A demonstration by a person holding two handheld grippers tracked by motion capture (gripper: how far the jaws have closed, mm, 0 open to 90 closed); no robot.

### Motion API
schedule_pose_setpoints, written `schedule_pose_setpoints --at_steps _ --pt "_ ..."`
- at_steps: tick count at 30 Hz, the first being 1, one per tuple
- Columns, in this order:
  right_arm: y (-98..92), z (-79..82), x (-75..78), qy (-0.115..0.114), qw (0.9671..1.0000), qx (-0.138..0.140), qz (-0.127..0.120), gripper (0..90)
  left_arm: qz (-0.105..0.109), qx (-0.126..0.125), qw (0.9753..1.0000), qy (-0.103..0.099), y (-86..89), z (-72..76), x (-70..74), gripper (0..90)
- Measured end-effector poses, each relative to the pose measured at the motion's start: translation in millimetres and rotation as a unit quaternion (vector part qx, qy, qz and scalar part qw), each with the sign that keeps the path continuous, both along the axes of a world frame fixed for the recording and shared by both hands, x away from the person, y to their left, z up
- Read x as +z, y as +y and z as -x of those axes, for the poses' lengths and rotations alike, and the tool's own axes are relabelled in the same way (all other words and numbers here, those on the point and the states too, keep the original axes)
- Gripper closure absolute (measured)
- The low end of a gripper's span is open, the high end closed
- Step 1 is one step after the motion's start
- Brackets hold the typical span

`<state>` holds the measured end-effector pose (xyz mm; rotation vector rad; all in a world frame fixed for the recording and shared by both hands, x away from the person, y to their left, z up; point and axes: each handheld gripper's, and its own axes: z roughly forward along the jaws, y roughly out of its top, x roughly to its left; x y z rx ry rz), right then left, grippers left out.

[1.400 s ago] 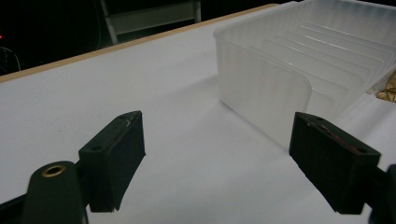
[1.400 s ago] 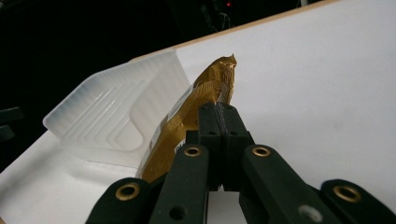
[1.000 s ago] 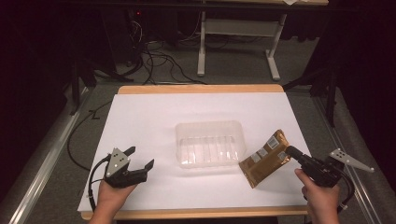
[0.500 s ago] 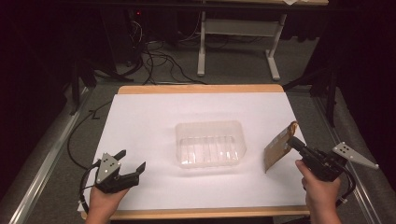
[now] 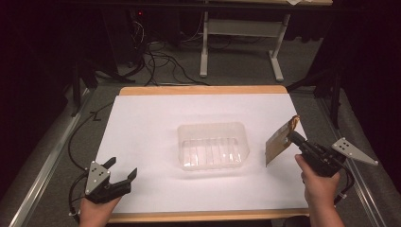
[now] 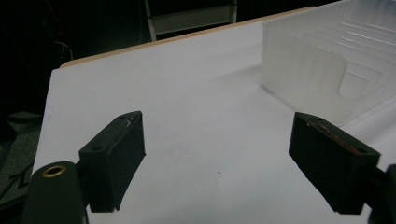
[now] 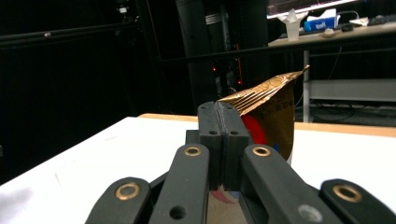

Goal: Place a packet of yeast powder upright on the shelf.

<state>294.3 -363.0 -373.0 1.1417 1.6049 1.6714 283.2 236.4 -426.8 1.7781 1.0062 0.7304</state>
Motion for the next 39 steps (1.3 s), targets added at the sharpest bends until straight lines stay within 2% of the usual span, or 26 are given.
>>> schedule_pose_setpoints --at_steps 5,17,23,39 --pt "7.3 -1.4 4.5 -0.015 0.9998 0.007 0.013 90.0 0.000 0.006 1.0000 -0.001 3.7 3.4 0.6 19.0" --pt "12.7 2.3 17.2 -0.039 0.9991 0.016 0.001 90.0 -0.001 0.002 1.0000 -0.004 1.2 3.3 0.3 19.0" --pt "20.4 2.9 27.7 -0.054 0.9982 0.026 0.004 90.0 0.003 0.002 1.0000 -0.004 2.6 2.9 0.1 19.0" --pt "48.4 -2.2 56.2 -0.068 0.9959 0.059 0.010 90.0 0.005 0.002 1.0000 -0.006 3.5 3.3 1.4 19.0"
